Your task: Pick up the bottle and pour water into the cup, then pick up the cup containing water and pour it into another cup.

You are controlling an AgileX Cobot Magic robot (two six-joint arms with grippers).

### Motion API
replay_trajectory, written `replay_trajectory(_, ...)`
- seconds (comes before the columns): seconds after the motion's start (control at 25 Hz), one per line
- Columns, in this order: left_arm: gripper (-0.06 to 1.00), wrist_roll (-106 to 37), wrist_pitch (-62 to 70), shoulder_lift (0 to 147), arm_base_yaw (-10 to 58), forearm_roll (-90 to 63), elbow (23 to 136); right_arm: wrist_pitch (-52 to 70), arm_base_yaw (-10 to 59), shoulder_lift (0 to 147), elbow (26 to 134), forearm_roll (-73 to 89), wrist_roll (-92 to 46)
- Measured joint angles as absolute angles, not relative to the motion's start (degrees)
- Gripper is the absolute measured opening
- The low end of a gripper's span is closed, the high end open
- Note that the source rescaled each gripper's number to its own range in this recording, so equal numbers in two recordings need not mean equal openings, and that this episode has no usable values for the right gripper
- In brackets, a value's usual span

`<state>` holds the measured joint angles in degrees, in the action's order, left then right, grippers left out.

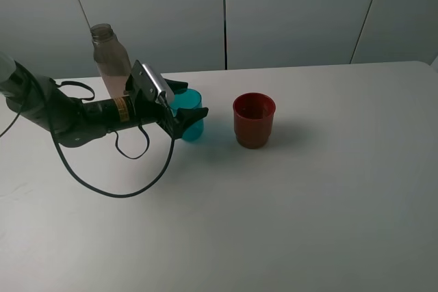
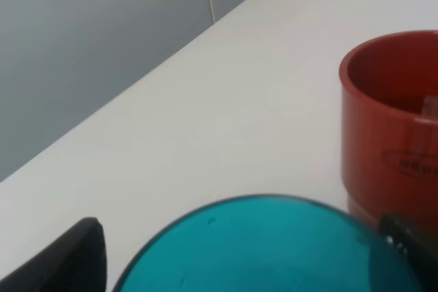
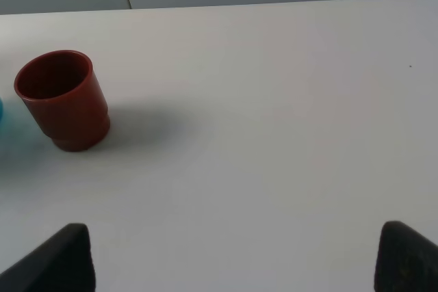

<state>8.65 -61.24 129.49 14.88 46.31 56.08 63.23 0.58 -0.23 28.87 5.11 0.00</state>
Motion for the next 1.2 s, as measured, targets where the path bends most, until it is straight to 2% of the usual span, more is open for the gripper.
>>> replay_trajectory(0.8,0.99,16.32,-55.23,120.61,14.88,48.94,55.08,63.23,0.58,-0.23,28.87,5.11,0.00)
replay_trajectory(1.2,0.99,22.89,-48.26,109.98,15.01,50.17,54.99,63.23,0.58,-0.23,28.87,5.11,0.00)
